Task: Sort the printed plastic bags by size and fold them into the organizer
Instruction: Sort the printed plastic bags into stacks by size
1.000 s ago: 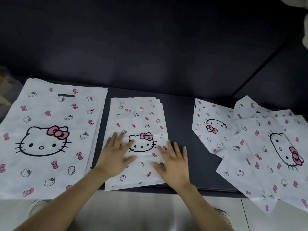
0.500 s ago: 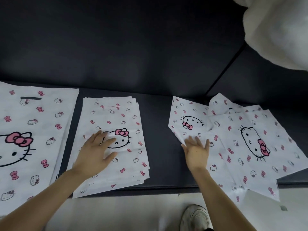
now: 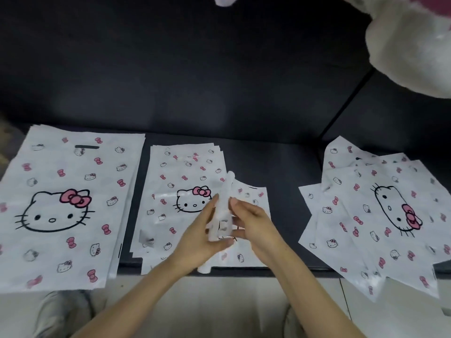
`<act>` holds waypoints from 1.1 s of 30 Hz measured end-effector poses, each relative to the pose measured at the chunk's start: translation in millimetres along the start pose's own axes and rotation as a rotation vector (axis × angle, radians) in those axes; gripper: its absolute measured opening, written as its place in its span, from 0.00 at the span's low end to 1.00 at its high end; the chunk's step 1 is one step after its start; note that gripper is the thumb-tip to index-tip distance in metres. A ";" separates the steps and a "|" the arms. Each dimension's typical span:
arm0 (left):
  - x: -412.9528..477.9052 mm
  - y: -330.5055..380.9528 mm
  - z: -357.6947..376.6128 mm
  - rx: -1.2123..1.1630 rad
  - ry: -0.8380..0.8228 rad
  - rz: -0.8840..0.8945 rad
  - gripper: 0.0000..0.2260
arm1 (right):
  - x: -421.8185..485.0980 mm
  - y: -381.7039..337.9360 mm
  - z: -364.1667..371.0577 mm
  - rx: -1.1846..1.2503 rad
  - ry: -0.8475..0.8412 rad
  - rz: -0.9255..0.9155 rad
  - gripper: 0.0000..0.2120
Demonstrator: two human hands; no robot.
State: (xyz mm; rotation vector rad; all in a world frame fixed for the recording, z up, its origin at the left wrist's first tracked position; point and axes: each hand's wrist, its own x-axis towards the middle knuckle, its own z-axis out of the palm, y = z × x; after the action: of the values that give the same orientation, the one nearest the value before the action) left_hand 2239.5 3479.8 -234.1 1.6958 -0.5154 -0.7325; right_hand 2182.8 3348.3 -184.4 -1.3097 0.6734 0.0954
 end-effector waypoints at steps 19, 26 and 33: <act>20.2 22.5 -152.3 -0.287 0.016 -0.384 0.24 | 75.7 -34.1 16.2 -0.040 0.192 -0.061 0.14; 36.6 -34.3 -127.2 -0.198 0.382 -0.454 0.18 | 127.1 -10.6 19.3 -0.157 0.361 0.184 0.17; 67.3 -43.2 -114.4 0.147 0.592 -0.421 0.19 | 109.9 27.2 1.7 -0.408 0.299 0.015 0.35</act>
State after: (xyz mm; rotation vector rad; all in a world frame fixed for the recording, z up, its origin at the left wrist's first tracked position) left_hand 2366.1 3524.1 -272.8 2.0755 0.2128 -0.4495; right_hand 2260.5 3324.3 -263.2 -1.7308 0.9523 0.0507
